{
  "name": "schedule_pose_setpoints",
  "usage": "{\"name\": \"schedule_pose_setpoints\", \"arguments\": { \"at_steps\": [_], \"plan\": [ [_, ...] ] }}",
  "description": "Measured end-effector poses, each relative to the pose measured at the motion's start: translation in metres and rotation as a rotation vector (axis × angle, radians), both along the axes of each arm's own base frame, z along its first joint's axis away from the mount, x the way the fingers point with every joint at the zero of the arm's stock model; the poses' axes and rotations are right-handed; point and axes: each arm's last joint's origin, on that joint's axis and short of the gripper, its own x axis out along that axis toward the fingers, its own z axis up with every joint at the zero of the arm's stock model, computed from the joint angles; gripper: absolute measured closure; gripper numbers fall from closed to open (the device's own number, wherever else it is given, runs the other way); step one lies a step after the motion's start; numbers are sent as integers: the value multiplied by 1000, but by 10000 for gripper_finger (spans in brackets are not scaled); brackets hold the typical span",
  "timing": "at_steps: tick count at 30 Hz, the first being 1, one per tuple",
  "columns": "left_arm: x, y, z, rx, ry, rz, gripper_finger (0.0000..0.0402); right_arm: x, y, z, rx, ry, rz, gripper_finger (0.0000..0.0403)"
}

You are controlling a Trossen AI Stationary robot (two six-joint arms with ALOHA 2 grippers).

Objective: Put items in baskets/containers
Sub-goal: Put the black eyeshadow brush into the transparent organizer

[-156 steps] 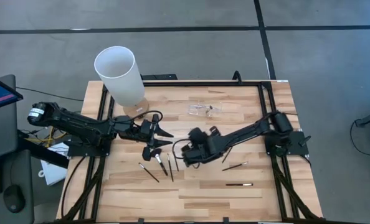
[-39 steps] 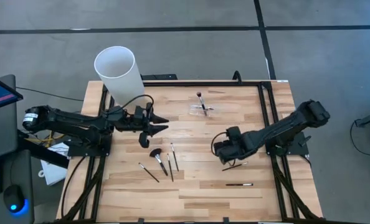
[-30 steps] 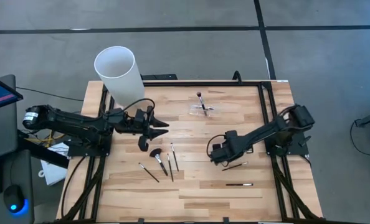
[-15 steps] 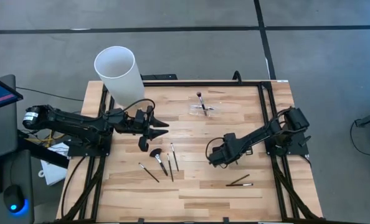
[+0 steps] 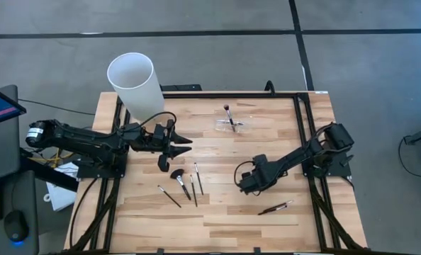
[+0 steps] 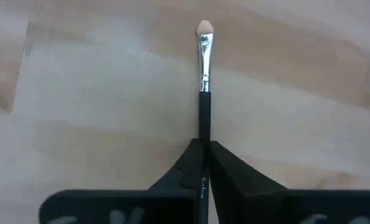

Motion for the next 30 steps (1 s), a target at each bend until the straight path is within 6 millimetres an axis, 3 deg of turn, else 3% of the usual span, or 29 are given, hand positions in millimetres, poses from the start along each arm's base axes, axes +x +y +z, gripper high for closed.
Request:
{"name": "schedule_pose_setpoints", "arguments": {
  "at_steps": [5, 10, 14, 16, 19, 23, 30],
  "plan": [
    [0, 0, 0, 9, -1, 0, 289, -4, -7, 32, -157, -184, 33, 401],
    [0, 0, 0, 44, -4, 3, 289, -13, -15, 69, -530, -431, 89, 402],
    [0, 0, 0, 44, -3, 3, 289, -18, -29, 83, -888, -506, 119, 402],
    [0, 0, 0, 44, -4, 4, 289, -16, -41, 84, -956, -483, 94, 402],
    [0, 0, 0, 44, -3, 3, 289, -11, -59, 81, -872, -395, 42, 403],
    [0, 0, 0, 49, -3, 5, 289, -3, -77, 68, -604, -208, 72, 396],
    [0, 1, -1, 44, 2, 9, 289, 13, -95, 40, -285, -110, 112, 326]
  ]
}}
